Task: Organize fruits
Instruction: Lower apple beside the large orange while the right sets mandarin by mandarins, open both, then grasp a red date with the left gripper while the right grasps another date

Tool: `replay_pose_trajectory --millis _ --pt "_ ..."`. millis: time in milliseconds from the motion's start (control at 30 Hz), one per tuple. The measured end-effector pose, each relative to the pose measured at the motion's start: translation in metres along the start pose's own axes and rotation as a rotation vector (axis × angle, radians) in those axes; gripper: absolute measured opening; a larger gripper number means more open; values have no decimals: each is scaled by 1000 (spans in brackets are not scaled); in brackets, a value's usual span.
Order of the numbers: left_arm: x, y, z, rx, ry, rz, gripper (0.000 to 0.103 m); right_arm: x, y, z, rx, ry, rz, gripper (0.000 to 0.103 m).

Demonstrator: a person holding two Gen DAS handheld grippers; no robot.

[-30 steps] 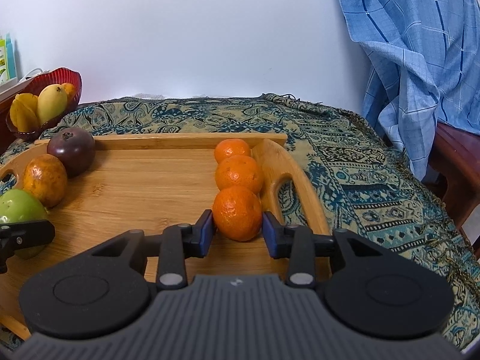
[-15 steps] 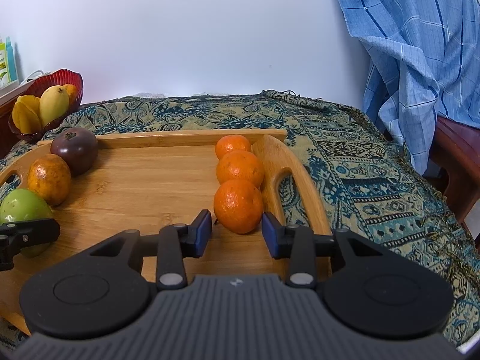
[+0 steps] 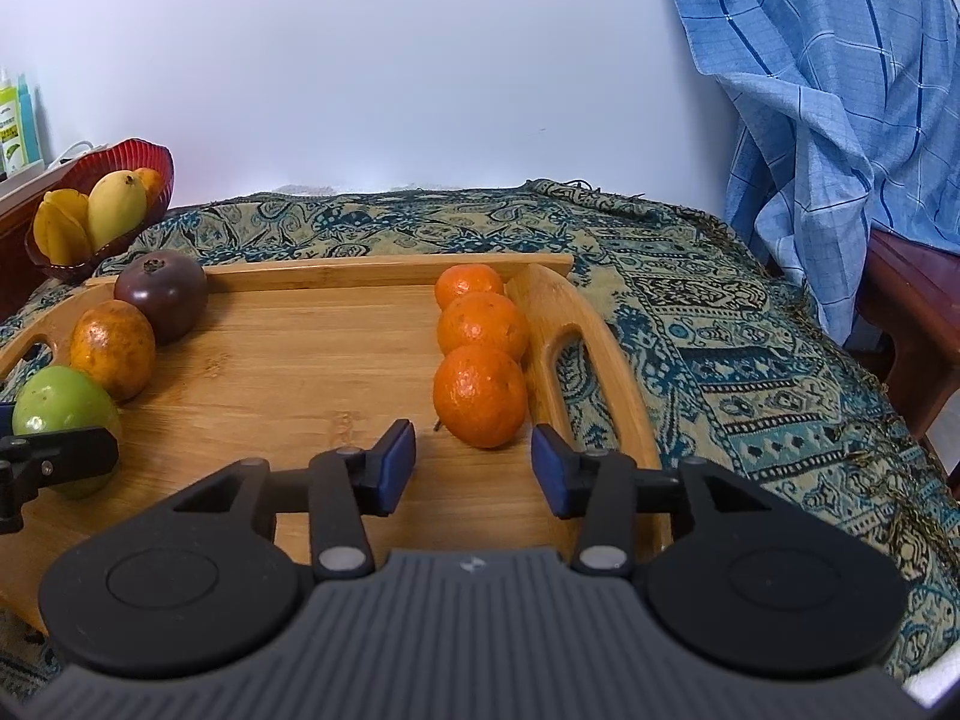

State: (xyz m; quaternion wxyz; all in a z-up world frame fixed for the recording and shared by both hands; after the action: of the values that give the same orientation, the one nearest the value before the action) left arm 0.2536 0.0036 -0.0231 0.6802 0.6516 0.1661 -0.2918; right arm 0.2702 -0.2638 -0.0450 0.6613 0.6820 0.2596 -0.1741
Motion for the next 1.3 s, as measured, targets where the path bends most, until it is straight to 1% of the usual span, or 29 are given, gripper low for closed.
replay_pose_trajectory --millis 133,267,333,467,567,667,833,967,1133,1300 --pt "-8 -5 -1 -12 -1 1 83 -9 -2 -3 -3 10 15 67" --pt "-20 -10 0 -21 -16 8 86 -23 -5 -6 19 57 45 76" --pt "-27 -13 2 -16 -22 15 87 -30 -9 -6 35 71 59 77" --pt "-41 -20 5 8 -7 41 89 -47 -15 -3 57 85 88 78" --pt "-52 -27 7 17 -14 51 90 -62 -21 -1 53 89 122 81" --pt "-61 -33 8 30 -16 63 90 -75 -31 2 68 90 146 81" --pt "-80 -43 8 56 -2 101 92 -90 -50 7 90 77 158 81" --pt "-95 -57 7 66 12 129 94 -102 -58 10 87 52 194 81" --pt "-103 -76 6 83 24 118 95 -111 -69 12 106 31 211 81" --pt "-108 -91 4 99 50 109 95 -117 -80 5 45 -27 236 81"
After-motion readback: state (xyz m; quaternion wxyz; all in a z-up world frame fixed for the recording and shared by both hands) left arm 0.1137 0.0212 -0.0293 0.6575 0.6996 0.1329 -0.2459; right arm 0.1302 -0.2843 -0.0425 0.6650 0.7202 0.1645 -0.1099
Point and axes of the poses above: each gripper's, at about its wrist camera, not at the fingertips, and x roughly the way its jaws point, z to its right, y to its top, the point moved 9 cm from there along x, roughly the way its jaws point, and after that the axes turned 3 degrees about x, right-handed, at the moved point
